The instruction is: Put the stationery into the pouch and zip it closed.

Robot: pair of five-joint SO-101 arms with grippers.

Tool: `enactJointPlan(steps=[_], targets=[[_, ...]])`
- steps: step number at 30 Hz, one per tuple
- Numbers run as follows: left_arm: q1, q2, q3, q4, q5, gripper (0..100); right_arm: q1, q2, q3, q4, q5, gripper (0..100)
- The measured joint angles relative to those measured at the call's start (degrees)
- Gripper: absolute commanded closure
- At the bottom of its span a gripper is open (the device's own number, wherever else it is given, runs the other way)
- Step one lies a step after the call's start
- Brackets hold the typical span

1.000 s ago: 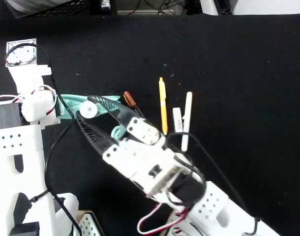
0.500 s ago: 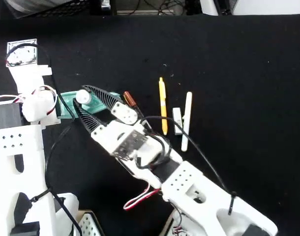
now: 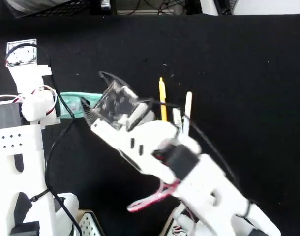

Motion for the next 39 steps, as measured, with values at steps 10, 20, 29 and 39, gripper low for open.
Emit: enactJointPlan(steps=[10, 20, 29, 39], targets=[[0.0, 0.0, 0.2, 0.0, 0.0, 97, 14.0, -8.2, -15.6, 25.7, 1.1, 75.8], [0.0, 0.0, 0.2, 0.0, 0.0, 97, 36.0, 5.7, 14.7, 17.4, 1.1, 75.8], [0.0, 0.0, 0.2, 0.0, 0.0, 97, 25.5, 38.2, 16.0, 9.3, 5.7, 75.8], [0.0, 0.0, 0.2, 0.0, 0.0, 97, 23.8, 44.4, 12.8, 7.5, 10.6, 75.9]])
